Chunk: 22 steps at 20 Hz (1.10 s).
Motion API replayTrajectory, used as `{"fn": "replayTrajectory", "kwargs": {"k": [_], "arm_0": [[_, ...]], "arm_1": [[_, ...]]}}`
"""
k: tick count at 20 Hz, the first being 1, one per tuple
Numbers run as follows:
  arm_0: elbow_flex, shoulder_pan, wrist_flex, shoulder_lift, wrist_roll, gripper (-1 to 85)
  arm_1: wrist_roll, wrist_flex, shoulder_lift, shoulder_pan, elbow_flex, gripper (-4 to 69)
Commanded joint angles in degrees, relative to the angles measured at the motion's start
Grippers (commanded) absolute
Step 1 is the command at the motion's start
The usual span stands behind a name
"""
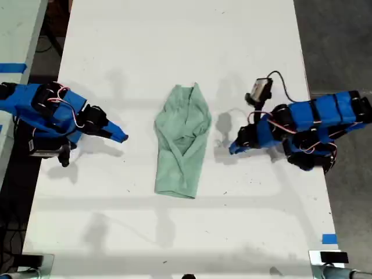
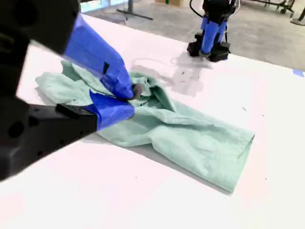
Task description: Fold t shirt
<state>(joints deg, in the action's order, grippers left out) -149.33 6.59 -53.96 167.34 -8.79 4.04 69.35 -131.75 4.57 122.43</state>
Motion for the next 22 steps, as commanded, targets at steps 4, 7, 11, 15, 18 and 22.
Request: {"fn": "replayTrajectory", "kwargs": {"k": [4,7,11,15,18,22], "arm_0": [[32.9,7.3,-4.9,-43.3,0.3,22.5],[37.9,8.1,3.0,-55.5,5.7,22.0],[52.3,8.2,2.5,-77.8,9.4,24.1],[58.4,6.3,-0.1,-90.4,8.2,24.5],[69.8,6.8,-4.8,-102.7,6.9,25.0],[88.1,8.3,-14.7,-115.1,3.5,-0.1]], "arm_1": [[-3.3,15.9,50.1,5.4,-58.5,21.5],[-5.3,9.8,53.3,6.7,-58.7,23.2],[-5.0,7.9,56.6,8.4,-59.2,23.5],[-5.6,3.3,61.3,9.7,-58.6,23.2],[-6.2,-0.4,66.1,10.5,-59.3,23.9],[-2.5,0.4,66.9,11.3,-59.1,2.3]]}}
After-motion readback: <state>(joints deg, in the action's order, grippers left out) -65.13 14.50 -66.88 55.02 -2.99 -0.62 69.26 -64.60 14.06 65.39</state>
